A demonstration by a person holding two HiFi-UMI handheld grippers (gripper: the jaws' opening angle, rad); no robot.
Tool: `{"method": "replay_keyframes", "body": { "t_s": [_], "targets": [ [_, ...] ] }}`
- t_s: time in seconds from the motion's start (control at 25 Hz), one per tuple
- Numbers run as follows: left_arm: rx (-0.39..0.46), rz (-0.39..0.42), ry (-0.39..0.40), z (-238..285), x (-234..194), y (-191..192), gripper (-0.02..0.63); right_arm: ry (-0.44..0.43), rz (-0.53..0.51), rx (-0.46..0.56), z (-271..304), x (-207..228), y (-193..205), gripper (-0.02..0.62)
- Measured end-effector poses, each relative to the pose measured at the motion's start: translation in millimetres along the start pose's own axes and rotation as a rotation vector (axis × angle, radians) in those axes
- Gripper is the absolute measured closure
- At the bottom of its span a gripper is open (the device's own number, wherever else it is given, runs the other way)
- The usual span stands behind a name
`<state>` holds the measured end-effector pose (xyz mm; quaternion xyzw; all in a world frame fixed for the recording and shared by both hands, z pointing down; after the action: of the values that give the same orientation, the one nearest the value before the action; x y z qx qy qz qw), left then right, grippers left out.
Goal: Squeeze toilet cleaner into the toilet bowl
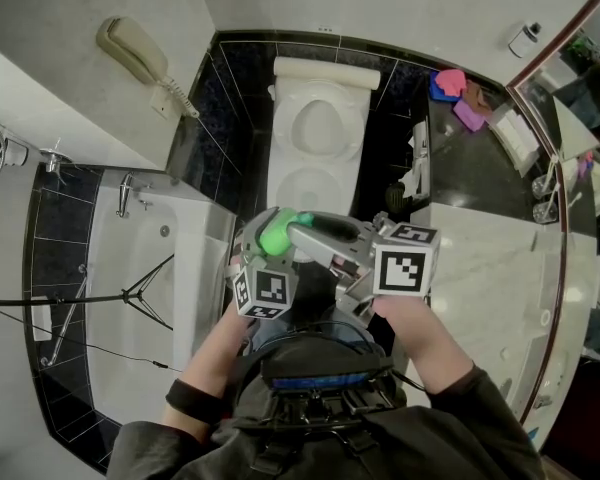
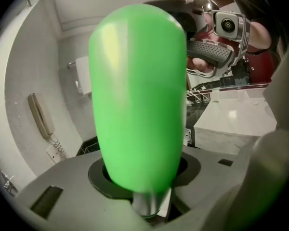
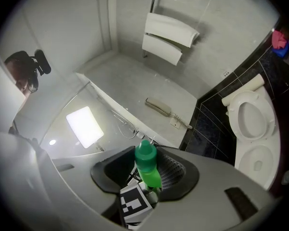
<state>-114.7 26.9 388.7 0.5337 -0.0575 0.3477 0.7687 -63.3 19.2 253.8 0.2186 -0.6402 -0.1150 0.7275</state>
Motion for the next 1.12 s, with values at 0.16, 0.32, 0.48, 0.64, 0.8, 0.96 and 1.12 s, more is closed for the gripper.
{"method": "replay_keyframes", "body": {
  "t_s": [0.16,0.32,0.48,0.64,0.8,0.96,1.12],
  "targets": [
    [-0.001,0.004,0.021,-0.9,0.4,-0.1,0.413,-0.006,-0.019,0.004,-0.3,1.1,-0.9,0.459],
    [0.03,-0.019,0.115,-4.6,6.4,-5.2,0.413,-0.054,-0.117,-0.007,-1.0,-4.4,-1.0,0.459],
    [0.091,-0.05,0.306,-15.1,20.6,-13.8,0.413,-0.14,-0.26,-0.028,-5.3,-13.1,1.4,0.459],
    [0.177,-0.057,0.485,-30.0,29.4,-29.7,0.413,-0.229,-0.386,-0.038,-10.1,-24.4,-0.2,0.459],
    [0.201,-0.042,0.542,-39.1,33.1,-30.9,0.413,-0.288,-0.422,-0.052,-11.7,-32.9,-0.4,0.459],
    [0.211,-0.054,0.579,-43.0,30.3,-31.3,0.413,-0.309,-0.485,-0.063,-11.7,-39.0,1.0,0.459],
    [0.208,-0.049,0.592,-44.6,26.7,-30.1,0.413,-0.32,-0.521,-0.051,-15.0,-41.6,-2.3,0.459]
  ]
}}
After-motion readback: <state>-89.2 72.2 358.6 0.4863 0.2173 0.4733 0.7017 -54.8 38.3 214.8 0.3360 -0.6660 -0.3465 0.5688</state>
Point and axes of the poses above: the fingertips, and each gripper's own axes: z forward along the fingers, x to its right, y out of its underside, the point moved 3 cm from there along -z, backward along the fingers, and after that the axes turned 9 degrees about z, right-handed, at the moved point
